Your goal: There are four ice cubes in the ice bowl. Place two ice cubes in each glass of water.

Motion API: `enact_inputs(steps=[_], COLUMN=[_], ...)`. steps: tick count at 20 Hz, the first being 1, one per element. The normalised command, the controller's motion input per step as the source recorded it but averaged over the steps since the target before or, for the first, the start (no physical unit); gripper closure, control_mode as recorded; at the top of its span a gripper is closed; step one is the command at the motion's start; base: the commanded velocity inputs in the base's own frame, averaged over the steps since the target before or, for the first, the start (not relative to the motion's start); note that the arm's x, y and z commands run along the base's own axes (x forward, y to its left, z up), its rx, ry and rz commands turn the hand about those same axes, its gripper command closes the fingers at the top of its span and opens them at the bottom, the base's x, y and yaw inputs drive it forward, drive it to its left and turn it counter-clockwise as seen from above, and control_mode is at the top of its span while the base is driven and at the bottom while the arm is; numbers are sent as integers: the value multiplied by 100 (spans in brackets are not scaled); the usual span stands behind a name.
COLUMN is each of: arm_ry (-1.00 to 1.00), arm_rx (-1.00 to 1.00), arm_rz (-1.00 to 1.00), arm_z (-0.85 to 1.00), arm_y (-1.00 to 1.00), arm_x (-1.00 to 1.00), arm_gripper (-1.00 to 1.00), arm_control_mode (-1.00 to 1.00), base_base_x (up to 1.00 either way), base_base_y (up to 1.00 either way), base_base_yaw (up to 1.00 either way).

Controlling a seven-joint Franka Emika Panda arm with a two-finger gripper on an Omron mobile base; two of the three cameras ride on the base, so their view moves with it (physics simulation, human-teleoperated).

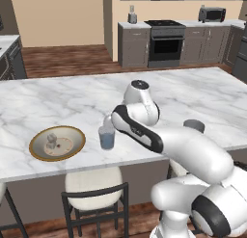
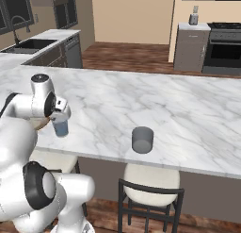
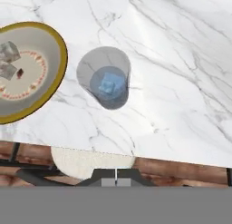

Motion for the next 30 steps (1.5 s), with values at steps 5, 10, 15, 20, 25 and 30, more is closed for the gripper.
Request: enact_inputs(steps=[5,10,15,20,25,30], arm_ry=[10,9,13,16,2,0], arm_rx=[0,0,0,-6,-9,-10], arm_rz=[31,22,22,27,15,1], arm_z=[0,0,5,14,2,0], arm_y=[7,60,73,58,64,76], arm_x=[0,52,53,26,11,15], arm_gripper=[-100,-100,-100,-100,-100,-100], arm_control_mode=[-100,-100,-100,-100,-100,-100], base_base_x=[0,0,0,0,0,0], base_base_y=[0,0,0,0,0,0], base_base_yaw=[0,0,0,0,0,0])
